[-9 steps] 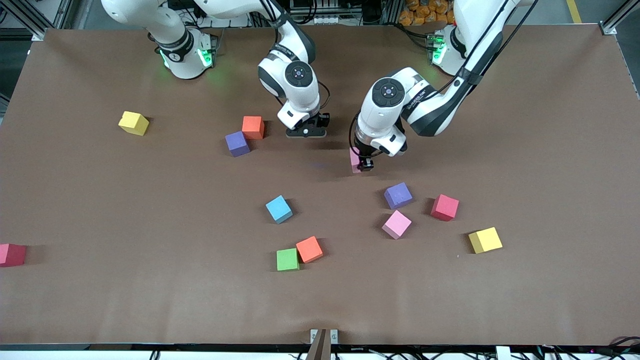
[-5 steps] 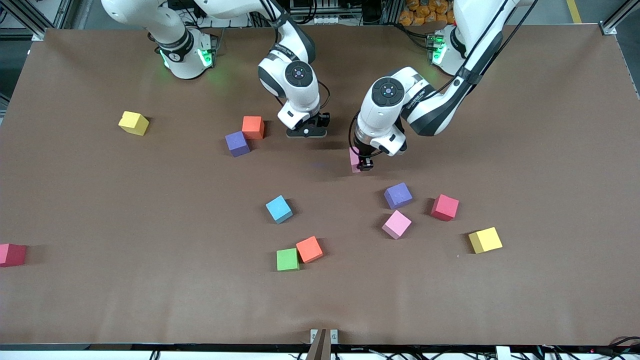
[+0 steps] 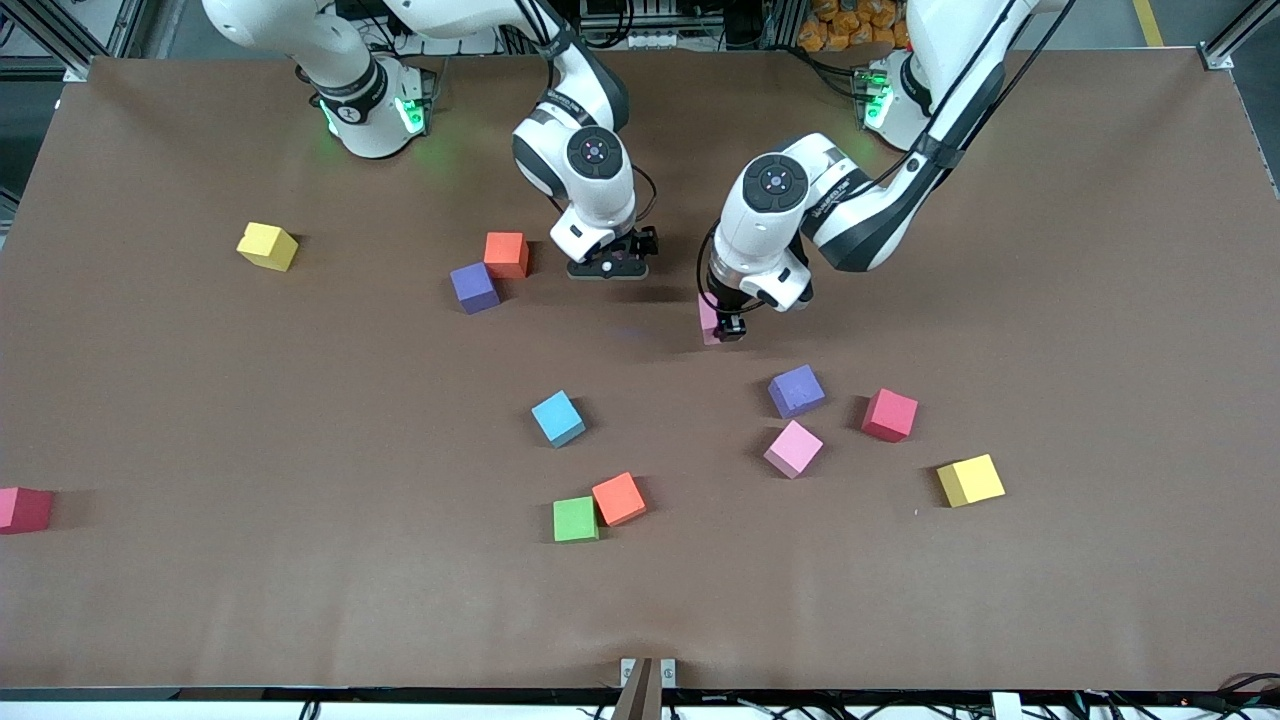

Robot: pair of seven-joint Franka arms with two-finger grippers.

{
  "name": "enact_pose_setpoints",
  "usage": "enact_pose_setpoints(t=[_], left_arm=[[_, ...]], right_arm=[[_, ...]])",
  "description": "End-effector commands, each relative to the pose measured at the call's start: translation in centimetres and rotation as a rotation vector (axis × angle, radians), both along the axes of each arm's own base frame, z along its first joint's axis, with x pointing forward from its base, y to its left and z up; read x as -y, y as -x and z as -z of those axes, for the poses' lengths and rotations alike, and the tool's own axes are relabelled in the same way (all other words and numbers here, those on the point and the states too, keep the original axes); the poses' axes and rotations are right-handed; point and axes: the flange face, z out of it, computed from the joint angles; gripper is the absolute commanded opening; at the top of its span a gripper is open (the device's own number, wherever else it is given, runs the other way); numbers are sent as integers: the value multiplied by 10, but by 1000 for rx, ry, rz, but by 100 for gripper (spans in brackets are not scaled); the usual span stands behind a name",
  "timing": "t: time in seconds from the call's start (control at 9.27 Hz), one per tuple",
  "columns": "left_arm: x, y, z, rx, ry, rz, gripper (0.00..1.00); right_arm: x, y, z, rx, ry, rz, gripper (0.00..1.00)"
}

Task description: Form number 2 with 11 blocks

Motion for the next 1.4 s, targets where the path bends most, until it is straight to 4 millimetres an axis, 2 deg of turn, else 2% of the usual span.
enact_pose_setpoints(t=[0.0, 0.22, 0.32, 0.54, 0.75, 0.86, 1.08, 1.19, 1.29], left_arm=[[-3, 7, -4, -9, -9, -22, 0], [8, 27, 3, -33, -12, -4, 0], [12, 34, 4, -38, -7, -3, 0], [22, 47, 16, -69, -1, -7, 0], [32, 61, 18, -77, 20, -35, 0], [38, 64, 17, -75, 40, -55, 0], [58, 95, 33, -89, 63, -26, 0], [58, 104, 38, -76, 82, -3, 0], [64, 118, 42, -67, 92, 46, 0]], right_arm=[[1, -6, -30, 9, -13, 18, 97], [4, -17, -58, 1, -6, 17, 97], [6, -28, -73, -8, 0, 20, 97], [22, -57, -100, -45, 27, -23, 97], [58, -83, -107, -76, 33, -134, 96], [71, -88, -108, -92, 43, -168, 96], [101, -86, -105, -98, 50, -140, 96], [119, -85, -103, -100, 52, -117, 96], [131, -72, -94, -89, 44, -115, 96]])
